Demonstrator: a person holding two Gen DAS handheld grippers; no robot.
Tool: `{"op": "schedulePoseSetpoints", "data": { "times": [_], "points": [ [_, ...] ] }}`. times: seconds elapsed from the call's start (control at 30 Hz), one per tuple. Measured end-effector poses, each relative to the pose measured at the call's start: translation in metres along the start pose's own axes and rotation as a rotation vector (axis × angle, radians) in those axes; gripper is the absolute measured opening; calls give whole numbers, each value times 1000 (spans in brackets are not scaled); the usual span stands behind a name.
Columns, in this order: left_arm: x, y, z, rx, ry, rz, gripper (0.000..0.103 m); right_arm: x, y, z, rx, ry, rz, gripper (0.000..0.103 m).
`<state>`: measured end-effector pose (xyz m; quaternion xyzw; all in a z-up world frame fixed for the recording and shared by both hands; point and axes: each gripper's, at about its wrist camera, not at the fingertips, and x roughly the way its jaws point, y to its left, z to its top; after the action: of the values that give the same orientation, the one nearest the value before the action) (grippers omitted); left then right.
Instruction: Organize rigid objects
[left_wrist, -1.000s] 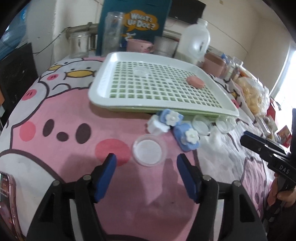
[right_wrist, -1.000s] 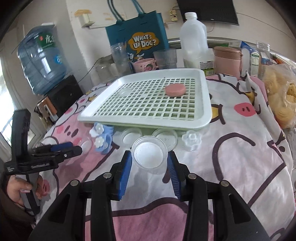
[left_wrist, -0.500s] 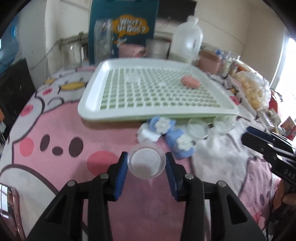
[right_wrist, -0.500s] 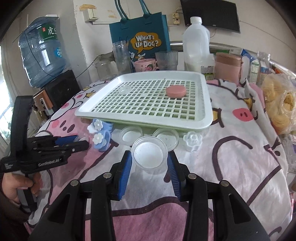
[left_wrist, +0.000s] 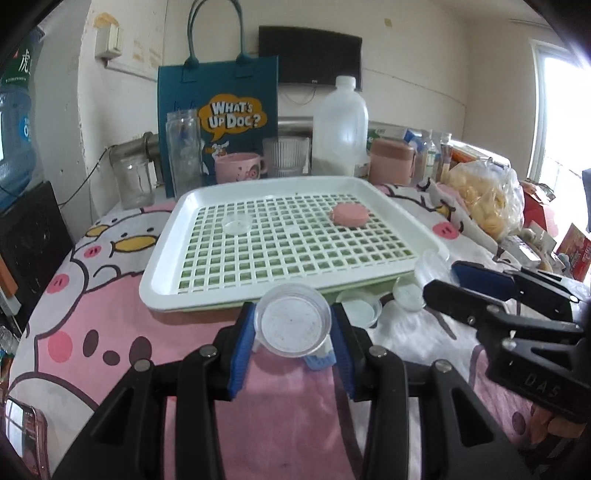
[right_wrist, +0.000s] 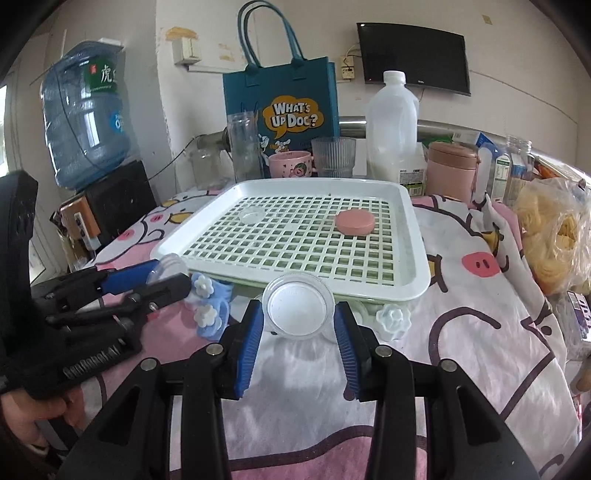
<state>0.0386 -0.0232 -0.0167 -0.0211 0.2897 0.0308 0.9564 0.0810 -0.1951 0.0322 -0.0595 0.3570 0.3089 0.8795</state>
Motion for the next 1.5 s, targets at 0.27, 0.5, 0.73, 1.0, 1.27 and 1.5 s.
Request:
{"op": "schedulePoseSetpoints", "data": {
  "times": [0.27,0.5,0.73,1.0,1.27,1.5],
  "points": [
    [-3,1,-1,-8,-21,-6,39,-11,14,-2,-79,-60,-17,39],
    [-3,-4,-2,7,-18,8,39,-10,15,-2,-94,-60,-15,39],
    [-2,-1,-1,3,-19,0,39,-12,14,-3,-88,-63,-12,39],
    [-2,-1,-1,3,-17,-1,39,-12,15,-3,-94,-68,-4,39],
    [-2,0,-1,2,-20,-1,39,-14,17,-4,-101,-71,-2,39],
    [-2,-2,-2,2,-19,-1,39,-15,19,-4,-110,-74,-1,39]
  ]
}}
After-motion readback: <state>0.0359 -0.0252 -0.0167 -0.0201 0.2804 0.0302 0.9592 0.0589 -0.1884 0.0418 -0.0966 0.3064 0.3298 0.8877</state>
